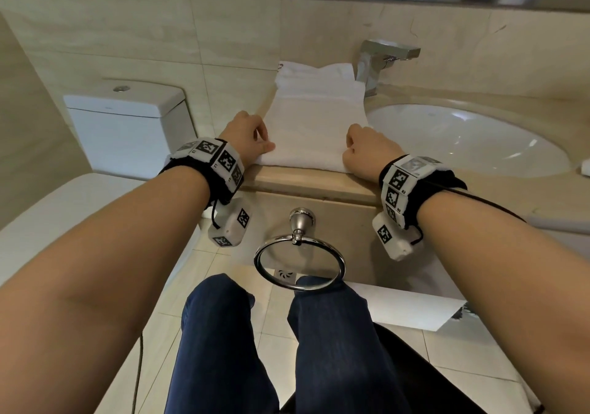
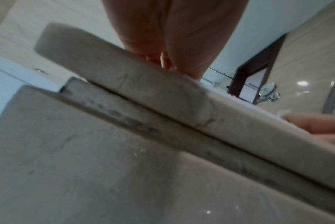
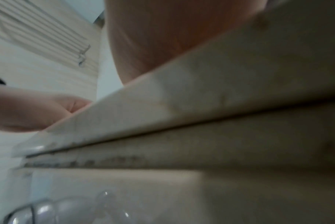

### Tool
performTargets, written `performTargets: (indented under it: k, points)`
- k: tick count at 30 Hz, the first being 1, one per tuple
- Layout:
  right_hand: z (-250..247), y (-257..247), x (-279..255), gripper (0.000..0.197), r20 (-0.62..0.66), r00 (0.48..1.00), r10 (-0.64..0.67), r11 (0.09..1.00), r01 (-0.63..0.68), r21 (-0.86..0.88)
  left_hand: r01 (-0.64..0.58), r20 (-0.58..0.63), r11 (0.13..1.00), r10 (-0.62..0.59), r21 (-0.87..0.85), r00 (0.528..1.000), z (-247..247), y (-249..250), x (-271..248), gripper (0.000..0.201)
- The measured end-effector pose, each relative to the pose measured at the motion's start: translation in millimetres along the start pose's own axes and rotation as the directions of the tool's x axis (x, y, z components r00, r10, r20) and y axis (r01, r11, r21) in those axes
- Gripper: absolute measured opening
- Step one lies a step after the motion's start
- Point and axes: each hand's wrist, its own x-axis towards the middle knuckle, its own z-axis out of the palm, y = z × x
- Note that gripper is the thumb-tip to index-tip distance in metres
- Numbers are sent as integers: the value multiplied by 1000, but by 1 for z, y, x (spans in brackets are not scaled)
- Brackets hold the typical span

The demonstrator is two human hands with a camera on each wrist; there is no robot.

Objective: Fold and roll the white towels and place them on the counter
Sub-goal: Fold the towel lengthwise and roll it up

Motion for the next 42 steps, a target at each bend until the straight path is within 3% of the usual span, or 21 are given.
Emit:
performTargets:
  k: [3,7,13,16,18,23,25,27,30,34,39,42]
  points:
    - [-1,2,3,34,-106,994,-23,990,8,-139,-105,-35,991,108,87,994,4,6,-3,17]
    - [-3,-5,3,37,-198,960,-198,955,144,-260,-238,4,908,252,345,968,4,9,-7,17]
    - [4,-10,-1,46,-150,973,-175,976,151,-158,-270,65,695,307,667,949,5,18,-13,15]
    - [5,-1,-4,31,-143,966,-214,972,195,-132,-289,104,633,313,718,944,8,22,-14,12]
    - [4,3,-7,24,-164,956,-244,966,225,-126,-311,118,651,323,693,939,7,22,-14,17]
    - [1,3,-13,36,-141,958,-249,966,234,-112,-299,65,827,306,476,950,0,15,-21,45]
    - [-1,2,-16,38,-103,958,-269,959,256,-120,-318,47,839,333,441,942,-1,13,-25,67]
    - [-3,3,-20,41,-63,954,-294,950,284,-130,-357,61,808,373,469,926,-1,12,-30,77]
    - [-6,6,-23,36,-33,951,-309,942,300,-151,-377,55,789,403,484,914,1,7,-39,72]
    - [-2,11,-22,22,-72,936,-345,932,333,-142,-350,-17,860,383,372,924,2,-5,-43,65]
    - [-2,20,-19,26,-98,930,-355,927,336,-168,-369,-26,876,396,311,918,0,-10,-38,43]
    - [0,25,-18,27,-153,936,-316,946,299,-123,-326,-30,908,345,264,938,-2,-10,-31,39]
